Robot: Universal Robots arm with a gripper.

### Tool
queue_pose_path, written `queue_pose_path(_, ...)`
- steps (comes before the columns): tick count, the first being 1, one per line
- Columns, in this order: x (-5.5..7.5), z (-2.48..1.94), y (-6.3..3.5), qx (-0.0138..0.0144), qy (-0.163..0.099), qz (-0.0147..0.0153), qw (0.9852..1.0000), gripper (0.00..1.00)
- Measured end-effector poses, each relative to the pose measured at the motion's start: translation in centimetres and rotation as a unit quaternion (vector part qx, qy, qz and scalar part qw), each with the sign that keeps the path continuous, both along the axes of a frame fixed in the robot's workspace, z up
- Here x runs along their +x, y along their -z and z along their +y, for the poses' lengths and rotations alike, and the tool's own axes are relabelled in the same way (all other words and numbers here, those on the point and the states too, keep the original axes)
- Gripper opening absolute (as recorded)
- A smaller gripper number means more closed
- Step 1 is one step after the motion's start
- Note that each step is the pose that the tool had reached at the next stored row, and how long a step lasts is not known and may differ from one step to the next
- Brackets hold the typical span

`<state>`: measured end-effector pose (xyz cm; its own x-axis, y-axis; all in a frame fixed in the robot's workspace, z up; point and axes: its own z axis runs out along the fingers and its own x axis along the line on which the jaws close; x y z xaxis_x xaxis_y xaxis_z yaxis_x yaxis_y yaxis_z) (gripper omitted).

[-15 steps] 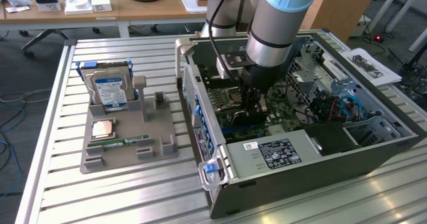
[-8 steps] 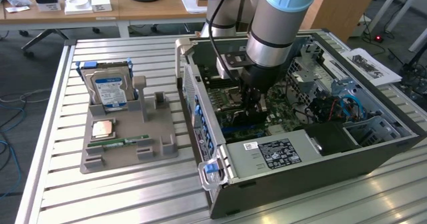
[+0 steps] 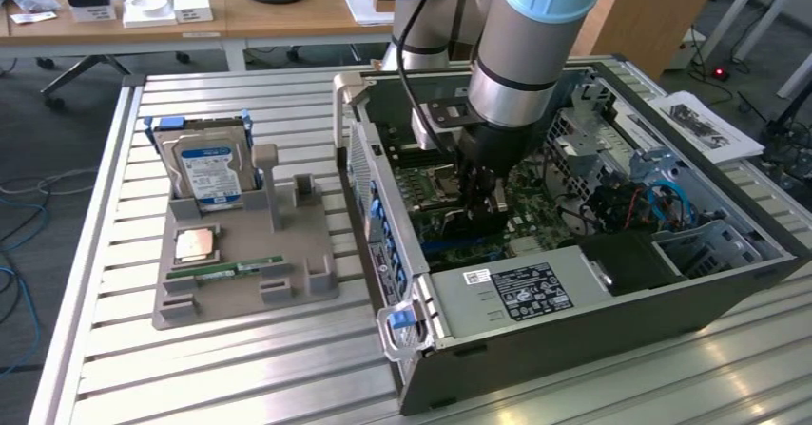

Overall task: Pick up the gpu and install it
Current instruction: 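Insert the gpu into the slot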

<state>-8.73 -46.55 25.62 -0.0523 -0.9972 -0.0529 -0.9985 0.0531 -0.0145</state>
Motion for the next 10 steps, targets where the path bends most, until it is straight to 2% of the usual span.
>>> queue_pose_path(10, 0.0, -0.04, 0.05, 0.0003, 0.0, -0.0001, 1.0, 0.26)
